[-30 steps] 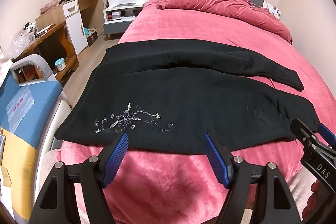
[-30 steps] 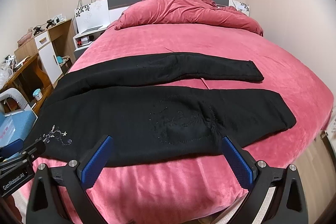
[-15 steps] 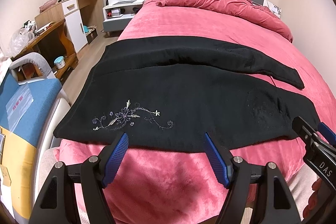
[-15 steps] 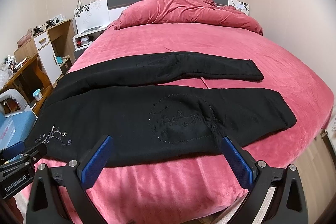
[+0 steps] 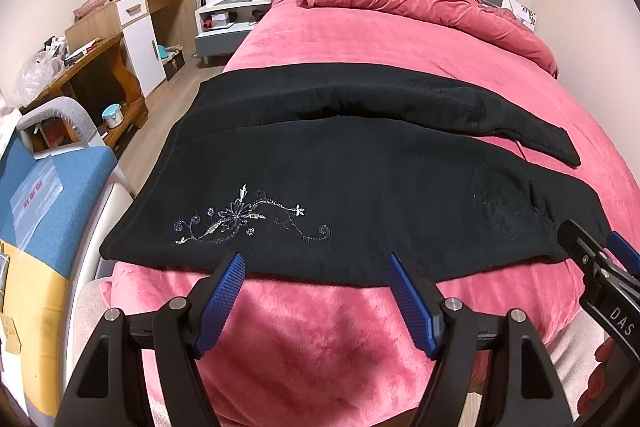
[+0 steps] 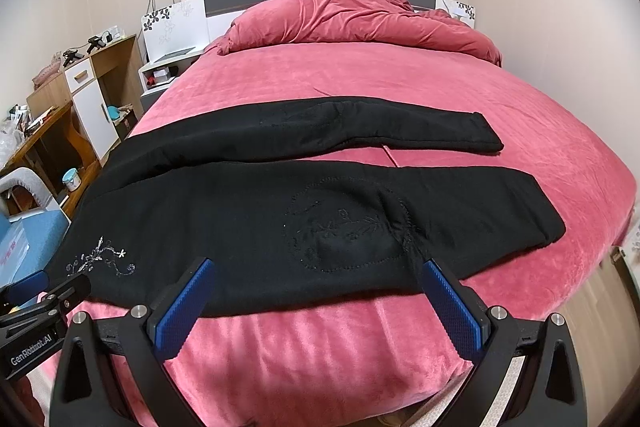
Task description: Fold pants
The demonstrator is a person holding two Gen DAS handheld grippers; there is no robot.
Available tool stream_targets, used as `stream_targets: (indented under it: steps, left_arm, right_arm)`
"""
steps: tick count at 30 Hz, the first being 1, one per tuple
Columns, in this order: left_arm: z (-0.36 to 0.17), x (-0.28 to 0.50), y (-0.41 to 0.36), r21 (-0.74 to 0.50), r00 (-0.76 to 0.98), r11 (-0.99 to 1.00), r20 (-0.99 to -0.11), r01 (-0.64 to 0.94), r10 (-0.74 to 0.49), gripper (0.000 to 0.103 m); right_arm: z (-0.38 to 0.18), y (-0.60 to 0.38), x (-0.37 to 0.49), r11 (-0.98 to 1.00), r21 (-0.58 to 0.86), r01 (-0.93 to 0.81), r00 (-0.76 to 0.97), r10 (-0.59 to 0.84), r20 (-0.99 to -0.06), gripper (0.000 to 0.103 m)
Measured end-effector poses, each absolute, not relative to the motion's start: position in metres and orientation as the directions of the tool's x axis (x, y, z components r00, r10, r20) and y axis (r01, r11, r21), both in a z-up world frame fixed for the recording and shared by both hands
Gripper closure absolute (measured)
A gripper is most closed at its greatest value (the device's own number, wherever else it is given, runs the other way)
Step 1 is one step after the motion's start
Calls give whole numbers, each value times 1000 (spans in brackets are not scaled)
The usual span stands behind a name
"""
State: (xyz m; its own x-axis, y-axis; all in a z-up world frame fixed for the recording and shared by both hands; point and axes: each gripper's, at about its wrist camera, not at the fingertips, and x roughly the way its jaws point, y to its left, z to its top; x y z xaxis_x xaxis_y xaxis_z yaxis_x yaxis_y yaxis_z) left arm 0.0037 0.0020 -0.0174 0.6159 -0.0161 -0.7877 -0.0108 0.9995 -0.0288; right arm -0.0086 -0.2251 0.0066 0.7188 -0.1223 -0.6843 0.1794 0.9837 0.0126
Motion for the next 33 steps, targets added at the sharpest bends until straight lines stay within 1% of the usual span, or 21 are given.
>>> stream_targets:
  steps: [6, 10, 14, 18, 23, 25, 27, 30, 33]
  left_arm:
    - [-23, 8, 4, -30, 596, 999, -803, -19, -13, 28]
    - [-29, 12, 10, -72, 564, 997, -824, -14, -51, 28]
    - [-38, 17, 19, -164, 521, 986, -843, -11, -134, 28]
    - [-46, 19, 23, -196, 502, 980, -851, -24, -158, 28]
    - [-60, 23, 36, -351, 453, 936, -838, -23, -303, 28]
    - [-67, 25, 41, -393, 424, 919, -839, -39, -340, 28]
    - [-72, 26, 45, -404, 410, 913, -843, -58, -347, 28]
    - [-79, 27, 56, -473, 402, 874, -825, -109, -396, 28]
    - [-86, 27, 67, -505, 424, 844, -814, -180, -397, 28]
  right_arm:
    - [5, -226, -7, 983, 7, 182, 714, -127, -689, 0]
    - [0, -230, -6, 982, 3, 188, 705, -133, -697, 0]
    - [-4, -239, -3, 978, 1, 208, 693, -147, -706, 0]
    - [-7, -250, 0, 973, -3, 229, 683, -163, -712, 0]
    - [-15, -268, 4, 970, 16, 242, 661, -153, -735, 0]
    - [-19, -278, 6, 970, 36, 239, 657, -134, -742, 0]
    - [-24, -291, 7, 967, 71, 244, 657, -111, -746, 0]
    - [-31, -312, 9, 954, 116, 275, 648, -95, -756, 0]
    - [-38, -335, 11, 942, 148, 302, 619, -76, -781, 0]
